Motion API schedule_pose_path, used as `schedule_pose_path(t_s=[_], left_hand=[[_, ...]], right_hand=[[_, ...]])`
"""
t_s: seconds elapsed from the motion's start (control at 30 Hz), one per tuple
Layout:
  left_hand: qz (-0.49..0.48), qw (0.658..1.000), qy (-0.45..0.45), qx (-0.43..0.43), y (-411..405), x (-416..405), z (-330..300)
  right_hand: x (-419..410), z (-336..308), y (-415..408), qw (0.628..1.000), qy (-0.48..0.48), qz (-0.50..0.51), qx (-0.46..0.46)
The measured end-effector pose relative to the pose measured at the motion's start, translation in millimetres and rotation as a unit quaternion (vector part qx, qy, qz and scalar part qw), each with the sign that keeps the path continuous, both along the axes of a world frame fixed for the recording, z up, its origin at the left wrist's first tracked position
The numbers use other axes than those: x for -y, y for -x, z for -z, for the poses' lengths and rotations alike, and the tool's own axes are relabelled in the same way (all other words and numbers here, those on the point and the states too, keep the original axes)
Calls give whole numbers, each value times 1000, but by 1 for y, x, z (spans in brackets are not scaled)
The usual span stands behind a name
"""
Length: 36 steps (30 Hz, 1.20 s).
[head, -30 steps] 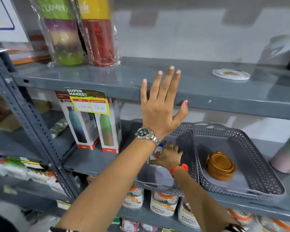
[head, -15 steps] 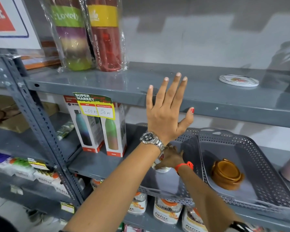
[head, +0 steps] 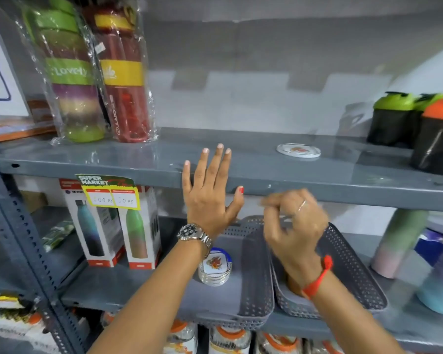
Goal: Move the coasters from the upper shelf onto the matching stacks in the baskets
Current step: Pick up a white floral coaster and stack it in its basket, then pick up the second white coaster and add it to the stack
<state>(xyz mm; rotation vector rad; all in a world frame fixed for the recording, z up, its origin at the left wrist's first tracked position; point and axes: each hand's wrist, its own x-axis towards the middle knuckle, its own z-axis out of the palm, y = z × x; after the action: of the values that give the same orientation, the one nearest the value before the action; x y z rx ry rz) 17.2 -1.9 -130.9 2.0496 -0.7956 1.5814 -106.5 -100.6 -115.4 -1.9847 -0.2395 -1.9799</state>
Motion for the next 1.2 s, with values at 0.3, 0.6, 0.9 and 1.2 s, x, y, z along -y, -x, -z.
schedule_pose_path(t_s=[0.3,0.6,0.9,1.2], left_hand=[[4,1000,2,-6,4,0,-2],[-2,1000,-5,-23,7,-2,-4],[-3,999,-12,-37,11,-4,-5],[-3,999,-6,-33,10,-2,-5]], right_hand=[[76,-107,-47,832,-16,273,-482],[108,-111,-66,747,-134,235,-607],[109,-111,-59,776,-185,158,-582],[51,-117,-29,904,-109,202,-361]])
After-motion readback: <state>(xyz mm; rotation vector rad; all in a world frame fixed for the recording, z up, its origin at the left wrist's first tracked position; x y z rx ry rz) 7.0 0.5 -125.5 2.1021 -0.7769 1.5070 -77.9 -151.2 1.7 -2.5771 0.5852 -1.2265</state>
